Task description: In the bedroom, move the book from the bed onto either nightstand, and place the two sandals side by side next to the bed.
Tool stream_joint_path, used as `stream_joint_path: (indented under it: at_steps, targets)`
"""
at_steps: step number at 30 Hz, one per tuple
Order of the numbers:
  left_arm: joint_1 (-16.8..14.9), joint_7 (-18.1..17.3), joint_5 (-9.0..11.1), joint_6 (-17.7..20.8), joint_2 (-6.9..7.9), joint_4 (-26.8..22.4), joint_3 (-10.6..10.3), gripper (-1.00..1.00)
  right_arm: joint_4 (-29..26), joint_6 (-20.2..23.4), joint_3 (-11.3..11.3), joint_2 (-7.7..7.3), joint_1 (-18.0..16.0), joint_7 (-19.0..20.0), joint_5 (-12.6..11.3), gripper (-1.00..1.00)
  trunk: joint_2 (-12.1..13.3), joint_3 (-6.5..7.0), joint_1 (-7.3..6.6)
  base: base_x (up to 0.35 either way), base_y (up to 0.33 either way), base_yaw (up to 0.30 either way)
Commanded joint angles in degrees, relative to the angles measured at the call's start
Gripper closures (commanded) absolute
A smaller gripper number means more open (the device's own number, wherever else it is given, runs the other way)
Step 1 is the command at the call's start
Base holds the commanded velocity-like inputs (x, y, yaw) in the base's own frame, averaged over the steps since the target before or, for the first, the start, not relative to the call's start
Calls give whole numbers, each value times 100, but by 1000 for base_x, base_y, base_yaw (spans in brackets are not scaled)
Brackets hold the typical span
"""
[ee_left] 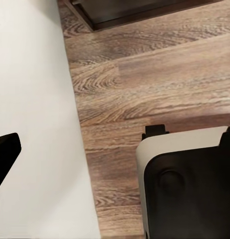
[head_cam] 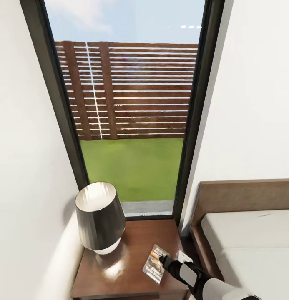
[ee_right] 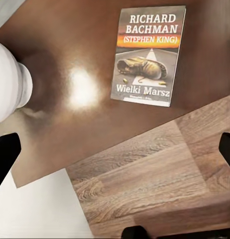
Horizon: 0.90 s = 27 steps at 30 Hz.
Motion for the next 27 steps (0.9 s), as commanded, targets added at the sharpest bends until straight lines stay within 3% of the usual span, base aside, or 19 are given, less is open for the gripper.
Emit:
stream_joint_path:
  at_steps: [1,9,27]
  targets:
    - [-3,19,54,-16,2,1,-50,-100,0,14,47,-1,-4,6,-48,-100,37,12,-22,0,0,0]
    - [-3,18,60,-16,1,1,-50,-100,82,-79,44,-11,302,2,157,-100,357,155,-198,0,0,0]
    - [-3,21,62,-17,1,1,-44,-100,100,-139,40,-83,1029,1,227,-100,1079,478,-593,0,0,0]
